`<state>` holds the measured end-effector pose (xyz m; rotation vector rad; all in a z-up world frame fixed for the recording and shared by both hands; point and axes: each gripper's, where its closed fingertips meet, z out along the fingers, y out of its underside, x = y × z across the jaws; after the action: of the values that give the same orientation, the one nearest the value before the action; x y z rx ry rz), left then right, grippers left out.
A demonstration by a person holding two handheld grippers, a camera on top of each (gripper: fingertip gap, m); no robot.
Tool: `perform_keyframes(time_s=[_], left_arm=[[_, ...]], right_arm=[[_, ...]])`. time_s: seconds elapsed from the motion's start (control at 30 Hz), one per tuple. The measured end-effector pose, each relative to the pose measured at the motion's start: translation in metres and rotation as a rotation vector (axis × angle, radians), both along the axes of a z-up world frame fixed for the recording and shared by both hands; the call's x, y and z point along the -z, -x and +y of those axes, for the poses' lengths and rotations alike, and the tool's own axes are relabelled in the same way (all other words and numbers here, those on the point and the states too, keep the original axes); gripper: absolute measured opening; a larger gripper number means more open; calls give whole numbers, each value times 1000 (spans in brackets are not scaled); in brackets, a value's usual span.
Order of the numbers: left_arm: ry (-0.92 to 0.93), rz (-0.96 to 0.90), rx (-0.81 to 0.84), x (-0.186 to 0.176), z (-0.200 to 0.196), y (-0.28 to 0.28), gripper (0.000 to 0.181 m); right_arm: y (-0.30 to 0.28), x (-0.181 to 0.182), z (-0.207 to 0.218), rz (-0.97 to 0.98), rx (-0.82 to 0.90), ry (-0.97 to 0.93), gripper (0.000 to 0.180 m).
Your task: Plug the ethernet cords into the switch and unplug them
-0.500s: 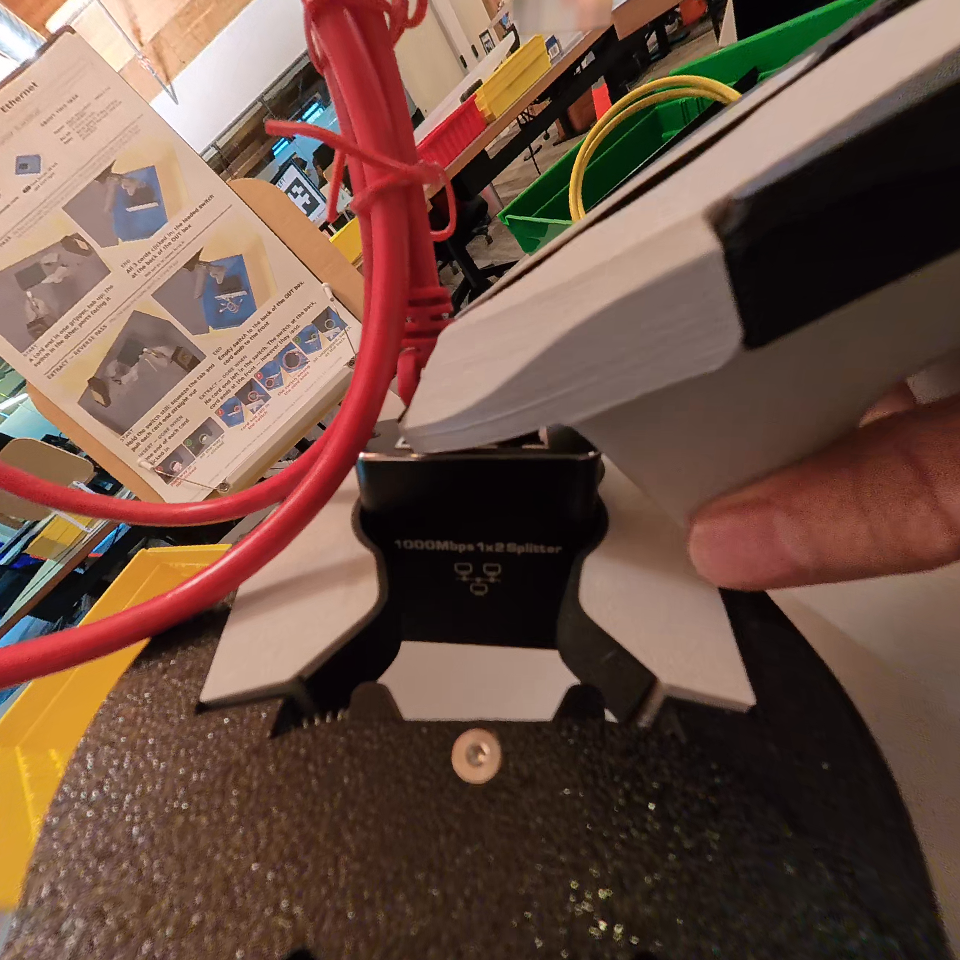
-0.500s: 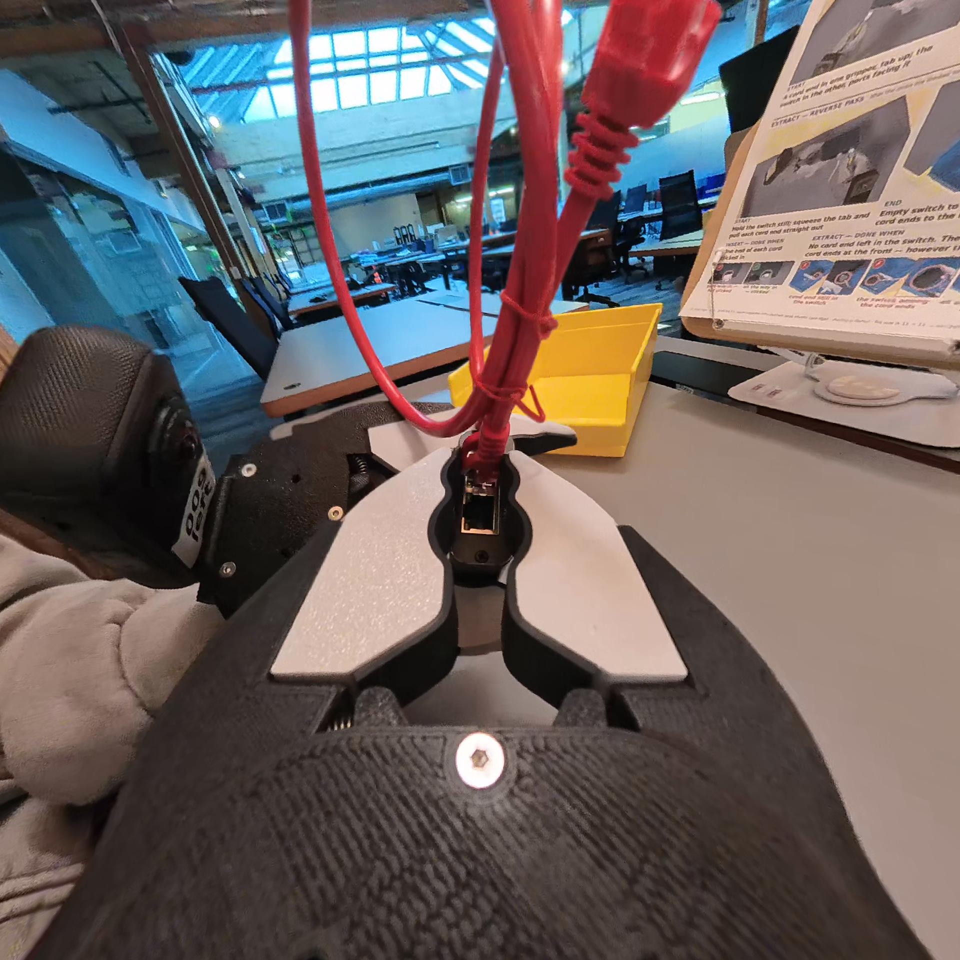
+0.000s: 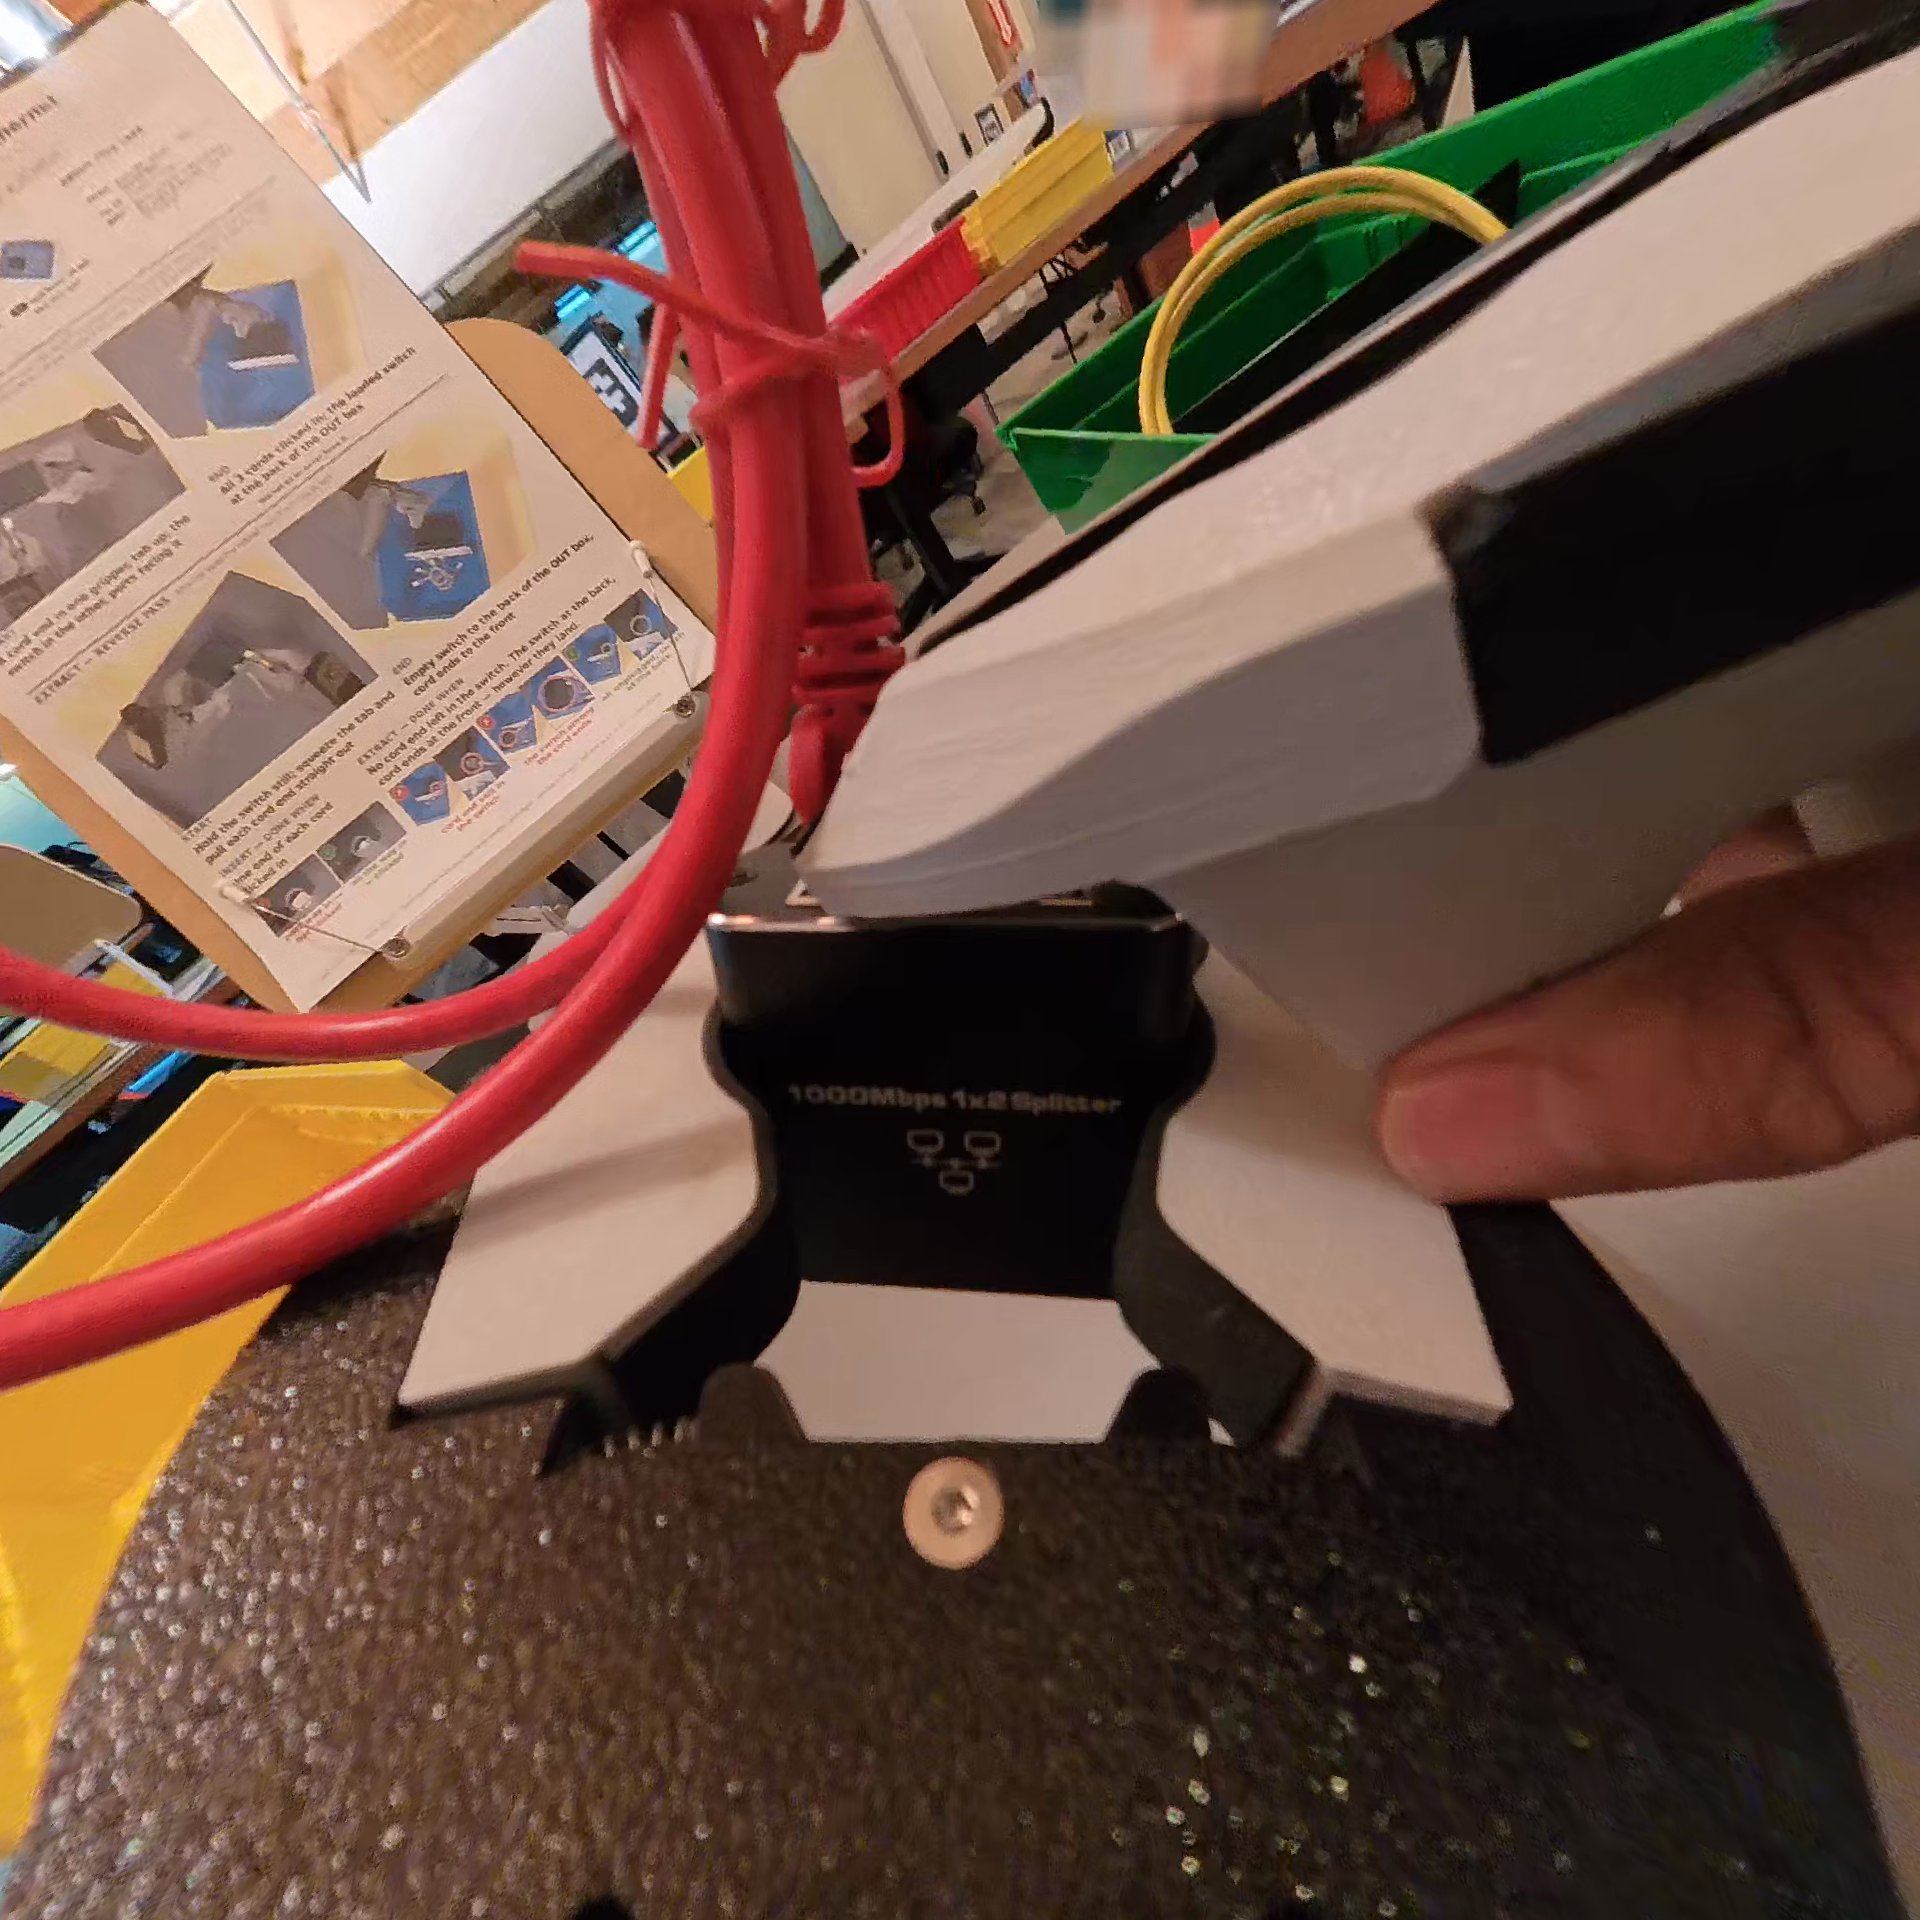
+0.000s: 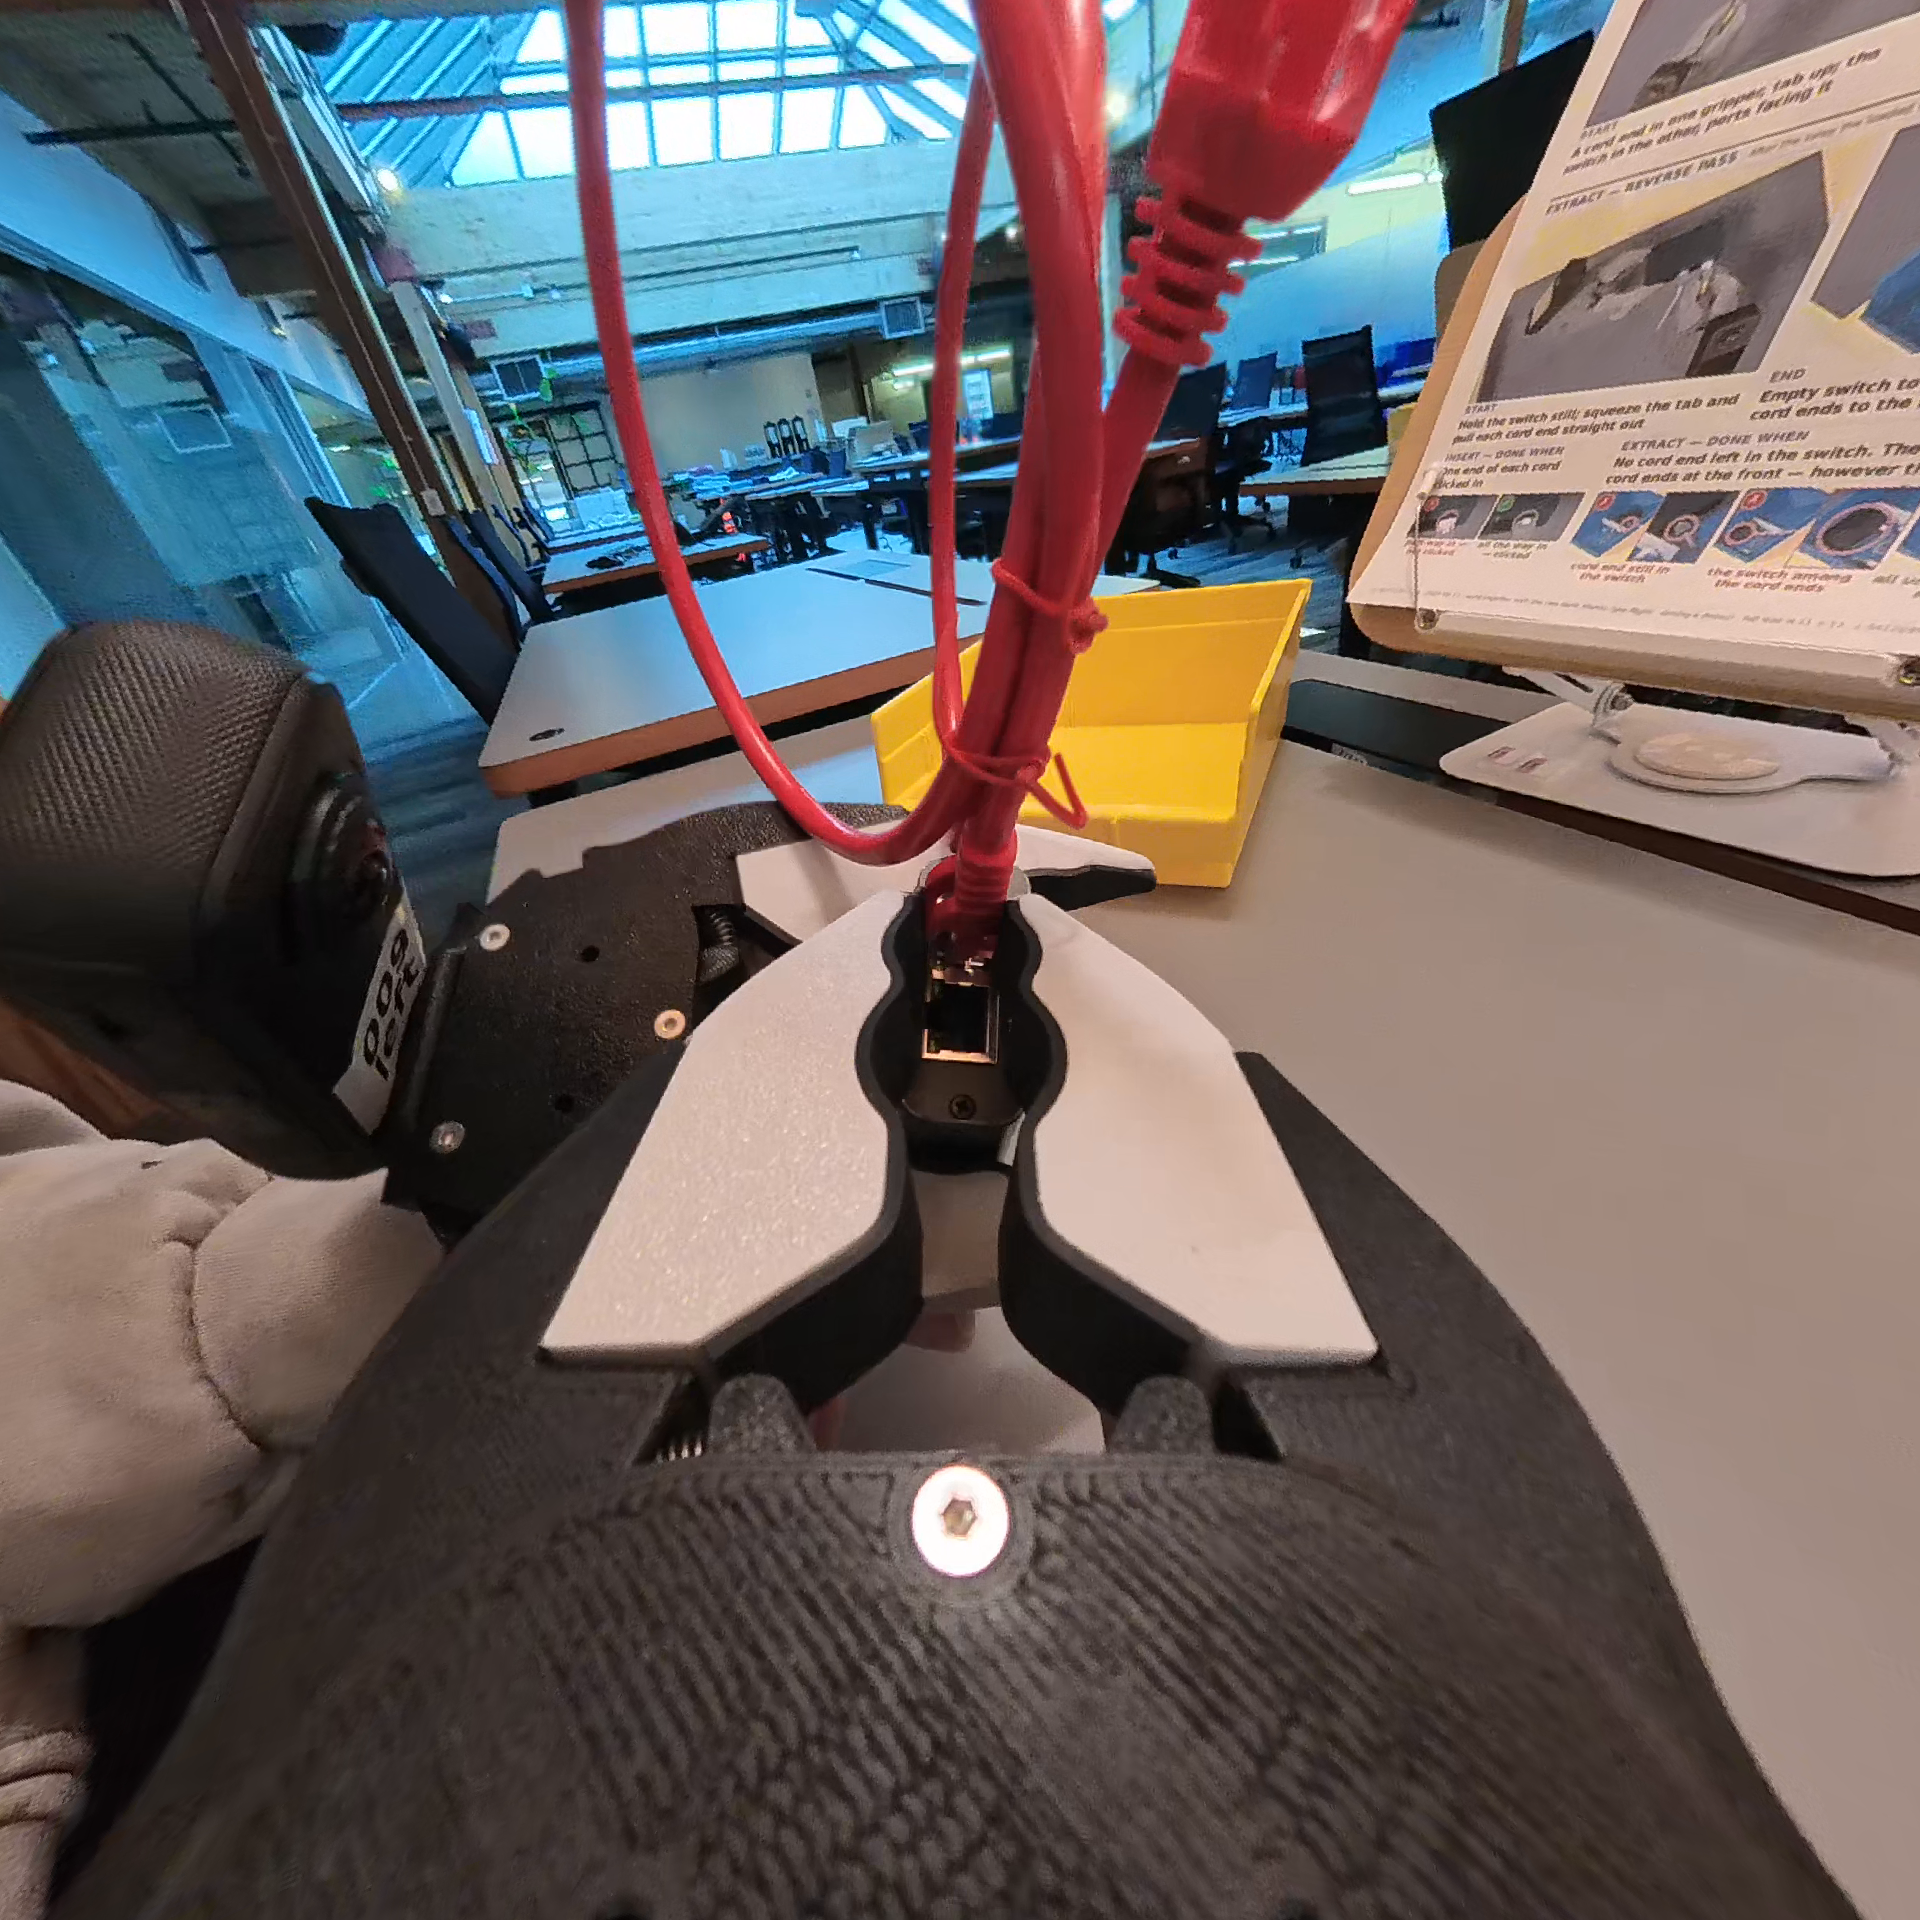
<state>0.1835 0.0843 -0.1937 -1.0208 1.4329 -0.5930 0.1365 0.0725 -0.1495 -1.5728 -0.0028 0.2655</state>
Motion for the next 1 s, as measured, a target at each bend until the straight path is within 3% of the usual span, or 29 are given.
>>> perform_keyframes(time_s=[0.2,0.6,1.0], left_arm=[[-5,-33,22,8,2,-5,75],[118,49,112,35,-4,-19,76],[118,-1,119,29,3,-13,76]], right_arm=[[-4,11,4,20,15,28,14],[-19,33,6,-179,128,175,14],[-11,28,13,-268,142,174,14]])
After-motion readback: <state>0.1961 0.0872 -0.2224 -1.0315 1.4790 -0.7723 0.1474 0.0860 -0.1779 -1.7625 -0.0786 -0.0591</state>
